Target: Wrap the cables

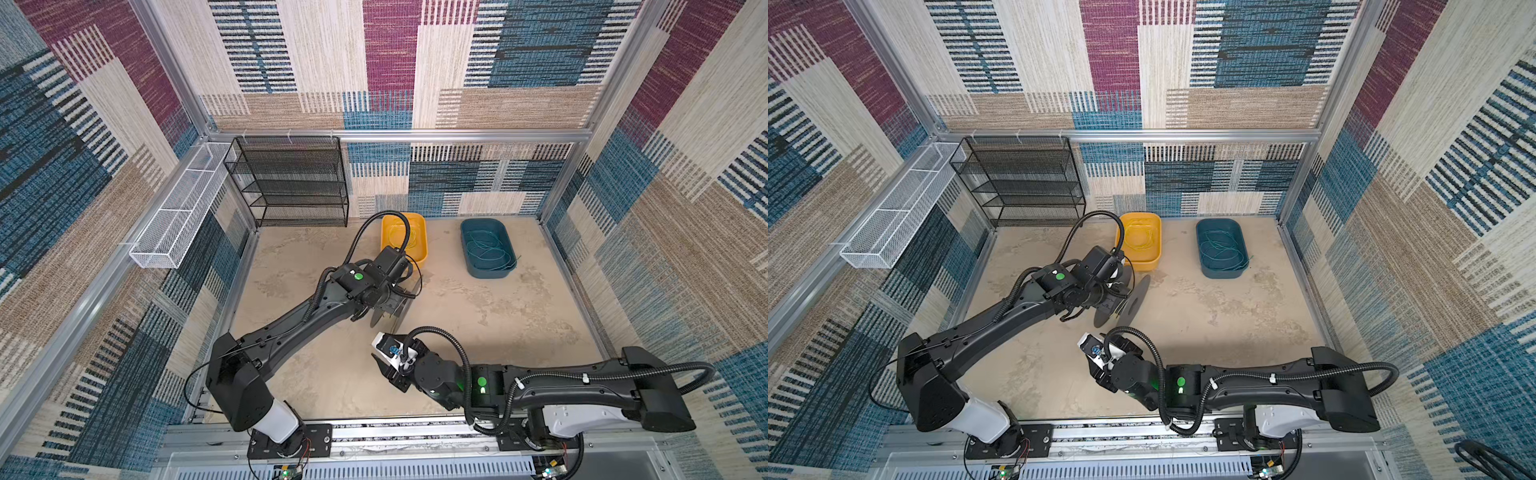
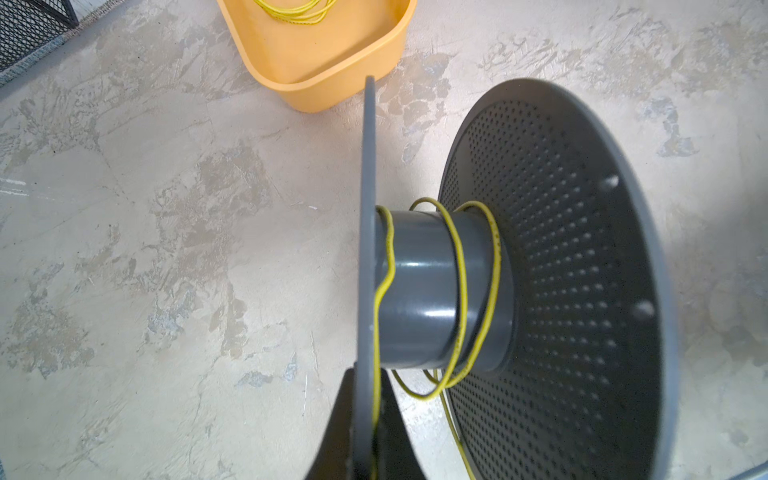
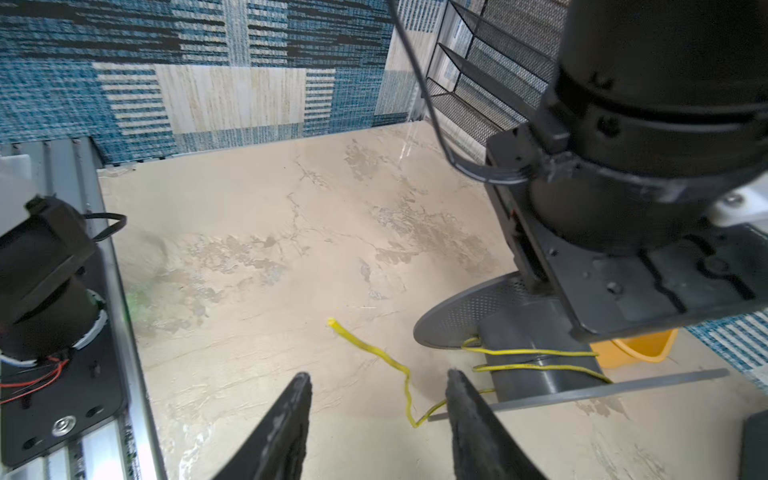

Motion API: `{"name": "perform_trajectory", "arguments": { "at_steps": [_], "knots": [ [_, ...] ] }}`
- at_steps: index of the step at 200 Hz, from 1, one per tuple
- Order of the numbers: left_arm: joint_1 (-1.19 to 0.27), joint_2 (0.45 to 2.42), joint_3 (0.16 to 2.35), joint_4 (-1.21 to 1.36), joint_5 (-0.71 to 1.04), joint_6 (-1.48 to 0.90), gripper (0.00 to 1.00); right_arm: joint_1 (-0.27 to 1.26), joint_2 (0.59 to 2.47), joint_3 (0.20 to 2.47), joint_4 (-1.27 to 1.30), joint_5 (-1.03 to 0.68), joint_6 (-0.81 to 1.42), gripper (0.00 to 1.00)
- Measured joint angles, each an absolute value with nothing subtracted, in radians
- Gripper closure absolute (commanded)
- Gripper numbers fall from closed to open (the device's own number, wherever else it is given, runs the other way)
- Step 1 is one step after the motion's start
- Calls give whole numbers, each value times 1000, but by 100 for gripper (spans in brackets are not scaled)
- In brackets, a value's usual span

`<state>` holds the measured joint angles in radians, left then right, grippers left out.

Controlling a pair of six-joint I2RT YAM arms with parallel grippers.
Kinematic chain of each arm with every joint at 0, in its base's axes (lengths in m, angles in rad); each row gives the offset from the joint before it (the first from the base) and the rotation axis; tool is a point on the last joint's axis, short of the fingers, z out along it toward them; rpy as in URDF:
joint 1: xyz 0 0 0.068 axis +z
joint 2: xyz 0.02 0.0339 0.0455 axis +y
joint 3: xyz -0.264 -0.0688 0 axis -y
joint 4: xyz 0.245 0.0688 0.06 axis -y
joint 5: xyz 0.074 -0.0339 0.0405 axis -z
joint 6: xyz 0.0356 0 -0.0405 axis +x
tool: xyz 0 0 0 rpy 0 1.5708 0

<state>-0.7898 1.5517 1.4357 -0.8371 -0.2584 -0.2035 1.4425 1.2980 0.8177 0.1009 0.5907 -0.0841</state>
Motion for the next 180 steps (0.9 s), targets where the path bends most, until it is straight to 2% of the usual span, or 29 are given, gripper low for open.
{"name": "perform_trajectory", "arguments": {
  "at_steps": [26,50,80,109,125,163,180],
  "knots": [
    [-789,1542,1430,-838,-258,-206,100,1442,1325,825,129,619,-99,46],
    [-790,1538,1425,-838,-257,-207,100,1438,1348,844,145,632,-113,51],
    [-789,1534,1420,-838,-256,-207,100,1434,1369,862,167,630,-132,67],
    [-789,1530,1415,-838,-256,-209,100,1434,1393,870,174,619,-136,86],
    [-789,1528,1412,-838,-256,-209,100,1434,1399,873,174,619,-136,93],
    [-789,1522,1405,-838,-257,-209,100,1432,1377,873,170,619,-123,100],
    [-789,1518,1394,-838,-259,-209,100,1432,1349,868,169,620,-103,100]
  ]
}}
